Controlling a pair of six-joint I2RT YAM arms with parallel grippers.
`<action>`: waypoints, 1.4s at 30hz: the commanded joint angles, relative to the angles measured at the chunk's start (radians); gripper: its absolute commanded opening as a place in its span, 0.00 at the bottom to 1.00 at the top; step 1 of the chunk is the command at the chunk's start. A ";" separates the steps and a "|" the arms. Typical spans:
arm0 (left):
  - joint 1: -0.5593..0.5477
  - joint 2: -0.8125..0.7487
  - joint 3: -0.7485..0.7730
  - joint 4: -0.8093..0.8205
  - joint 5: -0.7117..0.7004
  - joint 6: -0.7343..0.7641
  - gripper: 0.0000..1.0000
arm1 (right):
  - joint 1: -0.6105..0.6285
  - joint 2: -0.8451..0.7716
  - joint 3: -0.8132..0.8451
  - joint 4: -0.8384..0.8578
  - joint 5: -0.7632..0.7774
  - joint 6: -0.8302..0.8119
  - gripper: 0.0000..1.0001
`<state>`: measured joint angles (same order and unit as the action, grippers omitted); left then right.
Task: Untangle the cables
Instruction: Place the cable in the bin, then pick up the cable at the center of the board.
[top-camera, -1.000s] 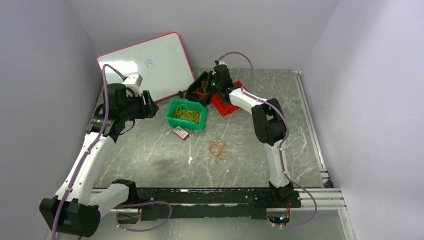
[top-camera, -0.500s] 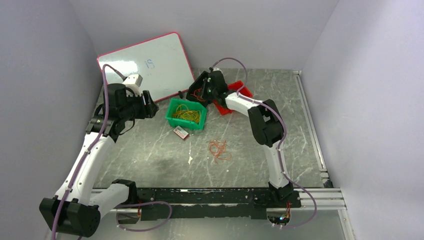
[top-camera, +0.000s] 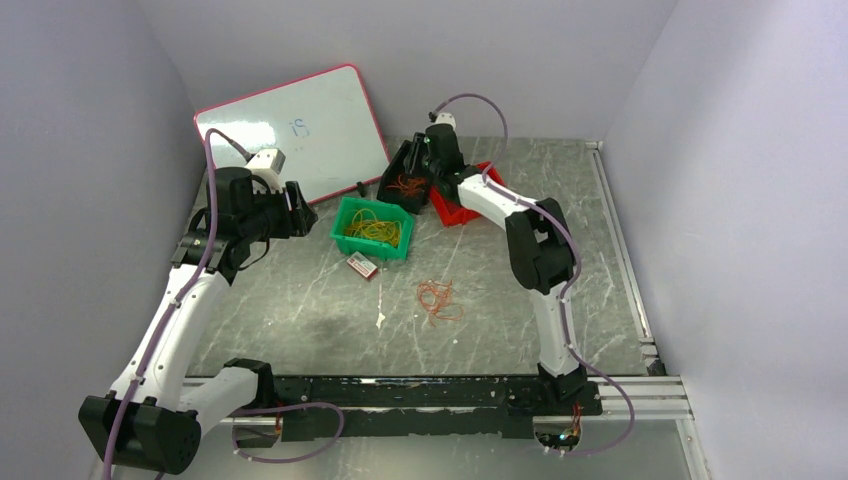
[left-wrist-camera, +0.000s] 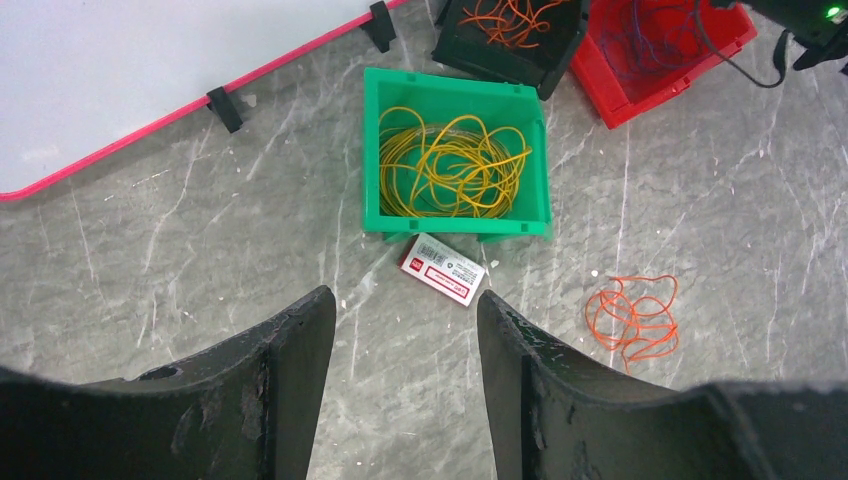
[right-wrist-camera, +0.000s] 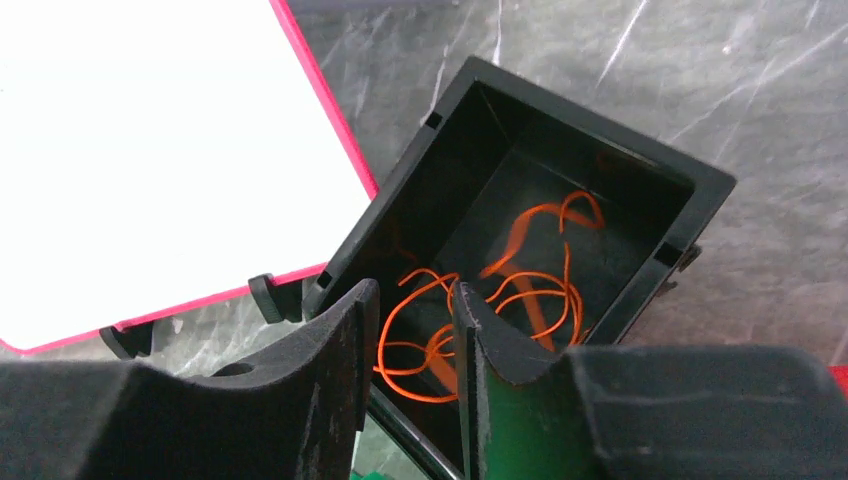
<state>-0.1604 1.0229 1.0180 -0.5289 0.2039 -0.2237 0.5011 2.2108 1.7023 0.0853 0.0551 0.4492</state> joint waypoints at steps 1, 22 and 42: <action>0.010 -0.011 0.012 -0.006 0.001 -0.004 0.59 | 0.000 -0.088 -0.001 0.014 0.064 -0.072 0.38; 0.010 -0.021 0.014 0.050 0.034 -0.001 0.65 | -0.003 -0.654 -0.420 -0.281 0.090 -0.281 0.47; 0.004 -0.041 0.008 0.055 0.131 -0.052 0.76 | 0.198 -0.525 -0.410 -0.877 -0.324 -0.742 0.46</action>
<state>-0.1596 1.0088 1.0046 -0.4442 0.3443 -0.2768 0.6724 1.6440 1.2701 -0.6773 -0.2596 -0.2020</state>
